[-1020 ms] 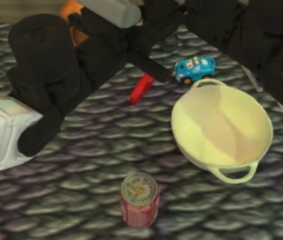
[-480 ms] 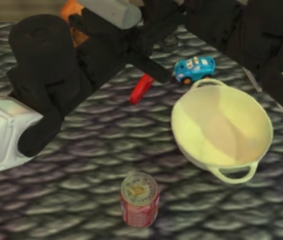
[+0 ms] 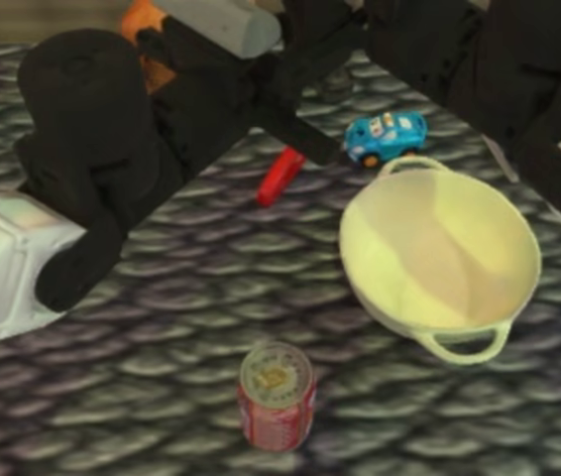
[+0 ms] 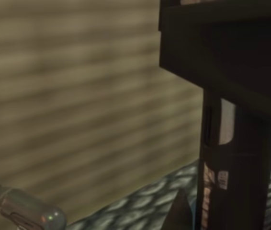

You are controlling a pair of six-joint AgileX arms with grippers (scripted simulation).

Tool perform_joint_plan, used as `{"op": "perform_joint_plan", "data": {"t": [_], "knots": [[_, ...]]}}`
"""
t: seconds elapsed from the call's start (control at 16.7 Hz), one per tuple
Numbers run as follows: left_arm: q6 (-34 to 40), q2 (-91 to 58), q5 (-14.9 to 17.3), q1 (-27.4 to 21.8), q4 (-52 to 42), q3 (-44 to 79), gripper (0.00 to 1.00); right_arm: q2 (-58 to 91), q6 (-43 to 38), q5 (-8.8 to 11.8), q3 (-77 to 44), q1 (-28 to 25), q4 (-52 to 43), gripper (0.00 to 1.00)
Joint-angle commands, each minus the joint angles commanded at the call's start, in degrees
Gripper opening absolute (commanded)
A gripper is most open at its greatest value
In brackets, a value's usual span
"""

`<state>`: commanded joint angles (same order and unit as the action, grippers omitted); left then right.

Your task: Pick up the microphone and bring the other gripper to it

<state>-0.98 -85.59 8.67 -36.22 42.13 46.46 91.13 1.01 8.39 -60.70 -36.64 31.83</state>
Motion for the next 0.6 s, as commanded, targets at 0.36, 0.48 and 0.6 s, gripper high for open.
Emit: {"op": "perform_joint_plan", "data": {"t": [0.36,0.48,0.6], "knots": [[0.0,0.0,0.0,0.0,0.0,0.0,0.75,0.0,0.0,0.0,0.0,0.0,0.0,0.0],[0.0,0.0,0.0,0.0,0.0,0.0,0.9,0.0,0.0,0.0,0.0,0.0,0.0,0.0],[0.0,0.0,0.0,0.0,0.0,0.0,1.0,0.0,0.0,0.0,0.0,0.0,0.0,0.0]]}}
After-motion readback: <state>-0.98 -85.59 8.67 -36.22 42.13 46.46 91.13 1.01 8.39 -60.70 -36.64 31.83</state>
